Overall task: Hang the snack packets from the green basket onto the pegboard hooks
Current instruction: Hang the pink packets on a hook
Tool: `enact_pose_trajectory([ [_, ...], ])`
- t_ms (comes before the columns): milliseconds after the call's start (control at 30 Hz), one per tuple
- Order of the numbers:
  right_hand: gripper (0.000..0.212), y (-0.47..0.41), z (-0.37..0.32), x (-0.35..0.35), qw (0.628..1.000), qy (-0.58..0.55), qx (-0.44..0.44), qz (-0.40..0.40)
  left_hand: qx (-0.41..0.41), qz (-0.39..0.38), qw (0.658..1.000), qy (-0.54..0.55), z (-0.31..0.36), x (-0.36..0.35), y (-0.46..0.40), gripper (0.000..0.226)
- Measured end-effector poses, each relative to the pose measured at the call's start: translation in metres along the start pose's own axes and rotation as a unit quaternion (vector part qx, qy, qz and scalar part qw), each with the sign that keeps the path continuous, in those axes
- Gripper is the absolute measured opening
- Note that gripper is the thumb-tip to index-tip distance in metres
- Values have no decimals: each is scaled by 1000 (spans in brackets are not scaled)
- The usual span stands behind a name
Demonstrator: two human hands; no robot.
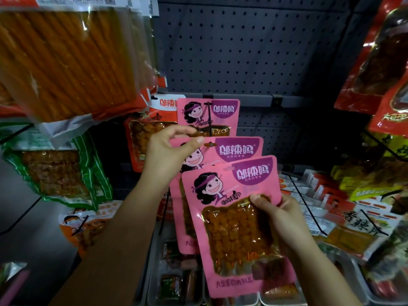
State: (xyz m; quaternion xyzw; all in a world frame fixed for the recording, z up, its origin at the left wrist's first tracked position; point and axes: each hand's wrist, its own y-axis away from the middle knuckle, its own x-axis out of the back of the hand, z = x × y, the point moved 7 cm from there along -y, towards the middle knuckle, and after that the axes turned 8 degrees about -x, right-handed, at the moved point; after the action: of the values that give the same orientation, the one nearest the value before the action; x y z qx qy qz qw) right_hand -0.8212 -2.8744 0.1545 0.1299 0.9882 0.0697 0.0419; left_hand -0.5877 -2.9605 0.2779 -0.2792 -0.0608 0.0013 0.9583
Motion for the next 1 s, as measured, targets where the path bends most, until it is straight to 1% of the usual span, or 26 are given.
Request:
enact_pose_trajectory([
  [67,27,-8,3,-1,1000,-10,-13,4,15,15,999,37,-13,5,0,40],
  [100,27,-12,4,-3,1000,-14,-19,7,26,21,997,73,-21,7,1,47],
  [133,28,-16,5,-4,1000,-17,-24,8,39,24,994,104,-29,8,2,49],
  [200,28,-24,7,-6,999,-22,-31,11,66,22,990,120,-44,8,3,39],
  [267,22,-33,7,-8,999,-25,-37,16,73,15,992,104,-54,7,0,23],
  [333,13,-44,5,-9,998,-26,-44,30,59,16,994,92,-59,4,-9,15],
  [400,7,-57,0,-9,997,-25,-48,55,45,20,996,76,-62,2,-21,15],
  [600,10,-96,-21,-19,992,-7,-73,99,49,23,998,-12,-80,-8,-70,10],
  [633,10,-103,-25,-21,992,2,-73,104,46,21,998,-29,-82,-9,-78,11],
  [800,5,-134,-37,-26,990,15,-71,124,44,33,993,-109,-93,-15,-112,37],
  [867,6,-146,-40,-27,987,30,-65,142,50,38,989,-134,-97,-17,-121,43],
  [1000,9,-161,-46,-25,981,61,-56,175,70,43,981,-174,-101,-22,-132,38],
])
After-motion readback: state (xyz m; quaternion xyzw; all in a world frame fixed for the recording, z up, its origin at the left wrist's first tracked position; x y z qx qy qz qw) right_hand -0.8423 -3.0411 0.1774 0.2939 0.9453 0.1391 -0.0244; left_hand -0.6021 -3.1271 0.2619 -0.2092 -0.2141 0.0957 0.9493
